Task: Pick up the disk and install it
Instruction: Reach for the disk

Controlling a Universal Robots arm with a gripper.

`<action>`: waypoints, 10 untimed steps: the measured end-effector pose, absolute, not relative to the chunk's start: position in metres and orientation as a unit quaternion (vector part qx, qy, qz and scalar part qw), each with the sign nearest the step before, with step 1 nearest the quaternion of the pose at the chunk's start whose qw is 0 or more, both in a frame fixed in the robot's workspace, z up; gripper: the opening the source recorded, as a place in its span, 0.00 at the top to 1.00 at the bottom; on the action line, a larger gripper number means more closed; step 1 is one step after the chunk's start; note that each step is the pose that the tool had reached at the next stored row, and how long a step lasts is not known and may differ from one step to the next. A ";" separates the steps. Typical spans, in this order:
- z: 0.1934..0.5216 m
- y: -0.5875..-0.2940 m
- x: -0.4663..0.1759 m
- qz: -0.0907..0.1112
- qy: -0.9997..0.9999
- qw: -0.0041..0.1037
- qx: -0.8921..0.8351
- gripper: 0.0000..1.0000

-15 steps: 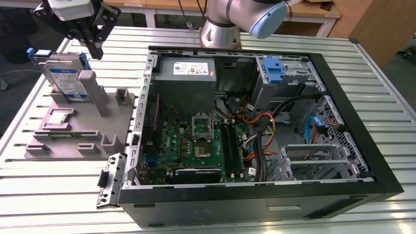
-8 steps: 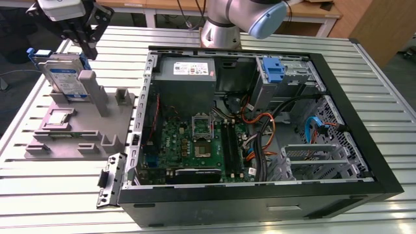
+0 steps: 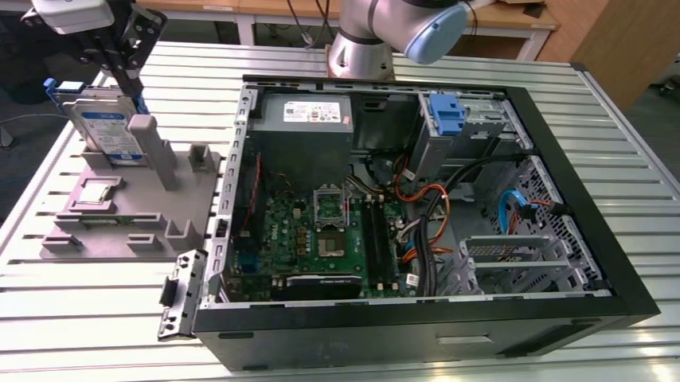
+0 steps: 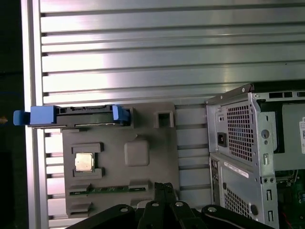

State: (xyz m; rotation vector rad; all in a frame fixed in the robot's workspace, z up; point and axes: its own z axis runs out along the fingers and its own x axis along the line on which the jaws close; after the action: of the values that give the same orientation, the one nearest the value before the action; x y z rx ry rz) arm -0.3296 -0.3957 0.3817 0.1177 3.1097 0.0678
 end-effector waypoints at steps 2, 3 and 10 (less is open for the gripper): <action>0.381 -0.396 -0.334 0.022 0.999 0.015 0.038 0.89; 0.381 -0.396 -0.337 0.022 0.999 0.015 0.038 0.89; 0.381 -0.396 -0.347 0.022 0.999 0.015 0.038 0.89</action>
State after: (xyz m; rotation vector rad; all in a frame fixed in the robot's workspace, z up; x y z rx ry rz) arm -0.3466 -0.3955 0.3807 0.1177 3.1083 0.0678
